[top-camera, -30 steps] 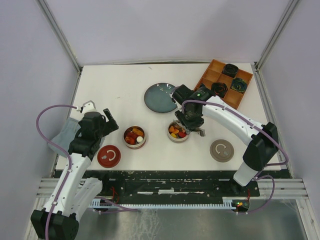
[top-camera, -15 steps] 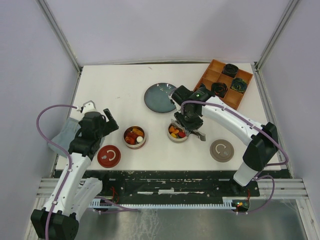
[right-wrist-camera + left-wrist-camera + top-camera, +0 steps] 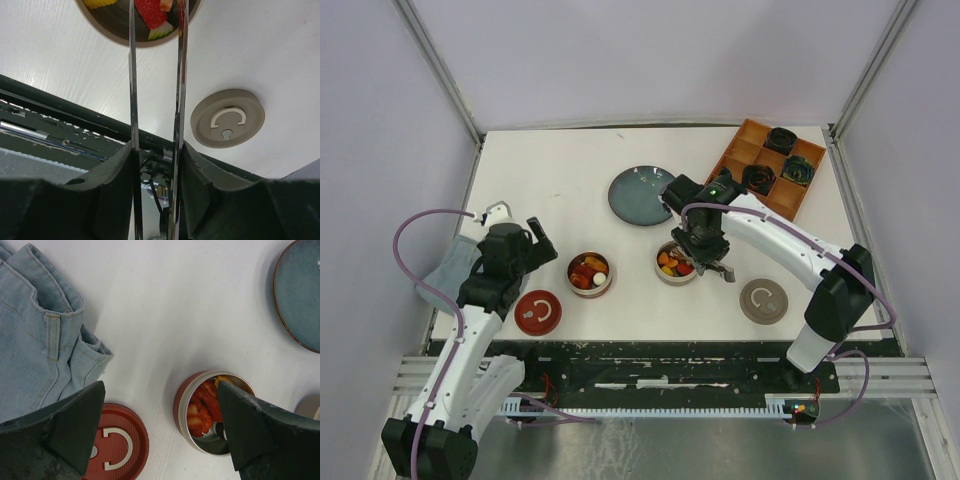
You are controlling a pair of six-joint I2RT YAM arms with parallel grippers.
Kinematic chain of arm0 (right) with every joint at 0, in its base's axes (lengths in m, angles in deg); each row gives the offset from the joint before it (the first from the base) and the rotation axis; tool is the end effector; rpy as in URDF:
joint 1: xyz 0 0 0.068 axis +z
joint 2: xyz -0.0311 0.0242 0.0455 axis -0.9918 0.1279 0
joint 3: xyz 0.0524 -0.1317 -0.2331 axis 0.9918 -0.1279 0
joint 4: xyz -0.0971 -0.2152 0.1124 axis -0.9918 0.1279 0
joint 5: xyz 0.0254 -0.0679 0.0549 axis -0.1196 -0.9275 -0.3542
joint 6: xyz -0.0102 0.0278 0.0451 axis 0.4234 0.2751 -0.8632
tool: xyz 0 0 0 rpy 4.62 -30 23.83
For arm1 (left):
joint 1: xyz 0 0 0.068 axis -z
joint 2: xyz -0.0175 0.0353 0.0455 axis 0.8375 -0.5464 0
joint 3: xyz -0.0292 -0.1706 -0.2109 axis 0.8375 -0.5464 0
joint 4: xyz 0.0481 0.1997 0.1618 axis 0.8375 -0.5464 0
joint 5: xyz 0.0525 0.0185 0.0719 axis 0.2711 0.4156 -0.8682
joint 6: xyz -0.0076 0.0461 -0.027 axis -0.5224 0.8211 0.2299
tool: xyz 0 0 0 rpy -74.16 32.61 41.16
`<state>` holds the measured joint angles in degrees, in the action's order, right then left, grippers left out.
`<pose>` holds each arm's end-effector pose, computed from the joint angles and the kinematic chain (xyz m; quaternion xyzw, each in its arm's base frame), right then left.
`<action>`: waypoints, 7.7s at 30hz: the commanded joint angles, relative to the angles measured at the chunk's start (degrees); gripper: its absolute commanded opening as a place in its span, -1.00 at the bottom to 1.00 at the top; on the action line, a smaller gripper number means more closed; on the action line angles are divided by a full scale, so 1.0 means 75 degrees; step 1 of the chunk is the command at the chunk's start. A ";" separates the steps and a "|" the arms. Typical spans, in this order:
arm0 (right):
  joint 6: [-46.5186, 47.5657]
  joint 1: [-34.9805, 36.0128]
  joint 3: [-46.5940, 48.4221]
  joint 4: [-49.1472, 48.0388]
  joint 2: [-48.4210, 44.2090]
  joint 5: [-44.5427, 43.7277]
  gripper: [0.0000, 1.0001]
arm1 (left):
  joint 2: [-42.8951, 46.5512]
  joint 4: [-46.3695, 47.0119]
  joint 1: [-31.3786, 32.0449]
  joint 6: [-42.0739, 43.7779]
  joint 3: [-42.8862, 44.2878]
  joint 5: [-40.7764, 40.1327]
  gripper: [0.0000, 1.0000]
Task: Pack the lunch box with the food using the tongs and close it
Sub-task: Place the fake food in the packing box, then place the clamp at the center of the board.
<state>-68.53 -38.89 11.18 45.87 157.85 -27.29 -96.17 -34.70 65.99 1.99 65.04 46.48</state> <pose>0.2280 0.2144 0.2979 -0.2435 0.9664 -0.0002 0.0822 0.1637 -0.0162 0.2687 -0.2032 0.8613 -0.0239 0.4650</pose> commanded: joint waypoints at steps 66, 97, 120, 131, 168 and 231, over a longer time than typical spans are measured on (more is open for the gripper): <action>-0.2134 -0.3980 -0.2414 -0.1872 -0.4686 -0.3231 0.04 | 0.0087 0.0369 -0.0026 0.0231 0.0050 0.0078 0.99; -0.1456 -0.6748 -0.3921 -0.3301 -0.4172 -0.1687 0.13 | 0.0141 0.0409 -0.0016 0.0240 0.0034 0.0143 0.99; -0.1586 -0.6833 -0.3690 -0.5140 -0.0604 -0.1859 0.14 | 0.0119 0.0448 -0.0020 0.0244 0.0009 0.0210 0.99; -0.1618 -0.6882 -0.3313 -0.5544 0.0374 -0.2010 0.17 | 0.0010 0.0418 -0.0023 0.0248 0.0043 0.0260 0.99; -0.1682 -0.6909 -0.3638 -0.5633 0.0939 -0.1961 0.36 | 0.0111 0.0397 -0.0022 0.0249 0.0031 0.0188 0.99; -0.2034 -0.6956 -0.4115 -0.4506 -0.2845 -0.0344 0.80 | 0.0371 0.0499 -0.0025 0.0235 -0.0002 0.0206 0.98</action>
<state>-83.76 -90.99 -20.51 11.78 140.74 -41.50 -94.53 -34.21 65.99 1.97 65.04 47.92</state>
